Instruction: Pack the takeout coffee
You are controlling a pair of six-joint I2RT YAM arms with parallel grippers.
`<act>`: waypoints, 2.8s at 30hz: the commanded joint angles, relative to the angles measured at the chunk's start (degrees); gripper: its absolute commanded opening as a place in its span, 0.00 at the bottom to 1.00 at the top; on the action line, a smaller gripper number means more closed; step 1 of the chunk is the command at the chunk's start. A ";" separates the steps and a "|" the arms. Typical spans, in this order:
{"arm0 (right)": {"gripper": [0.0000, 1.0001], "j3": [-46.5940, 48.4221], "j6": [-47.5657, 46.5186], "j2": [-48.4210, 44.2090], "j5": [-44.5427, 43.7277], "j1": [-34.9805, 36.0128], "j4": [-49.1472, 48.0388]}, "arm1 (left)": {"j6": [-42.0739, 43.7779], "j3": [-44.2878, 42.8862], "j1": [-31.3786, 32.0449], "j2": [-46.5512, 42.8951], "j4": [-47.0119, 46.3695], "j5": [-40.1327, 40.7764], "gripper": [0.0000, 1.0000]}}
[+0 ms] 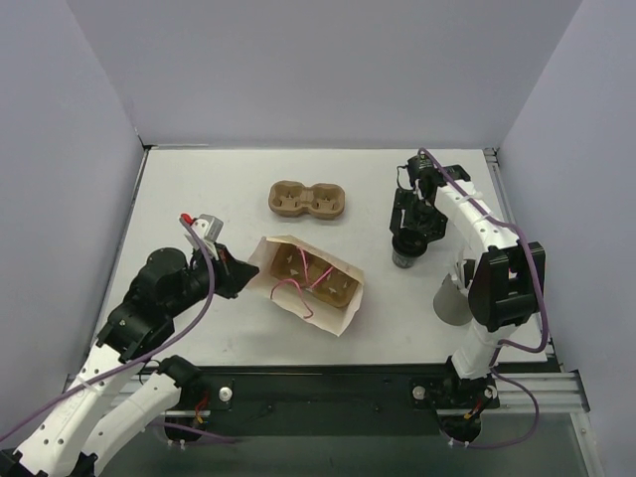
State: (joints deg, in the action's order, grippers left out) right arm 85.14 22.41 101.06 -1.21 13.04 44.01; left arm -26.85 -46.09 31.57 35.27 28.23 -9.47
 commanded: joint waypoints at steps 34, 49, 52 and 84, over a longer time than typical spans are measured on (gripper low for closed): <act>0.83 -2.79 2.55 -5.25 -8.19 1.11 1.61 | -5.67 -7.26 0.24 5.25 1.83 2.27 0.00; 0.83 -2.35 0.09 -4.38 -10.12 1.11 2.31 | -5.84 -7.35 0.24 5.25 2.09 2.09 0.00; 0.83 -2.26 0.00 -3.50 -9.95 1.11 1.96 | -5.84 -7.35 0.24 5.25 2.36 2.09 0.00; 0.55 -2.97 -5.62 -6.83 -6.70 1.02 -1.39 | -5.23 -10.60 0.24 7.45 4.11 3.67 0.00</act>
State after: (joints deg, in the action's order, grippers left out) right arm 81.73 19.20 99.59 -8.40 13.91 40.47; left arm -32.34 -52.80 31.57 42.11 33.69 -6.48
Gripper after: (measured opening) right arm 0.689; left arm 0.023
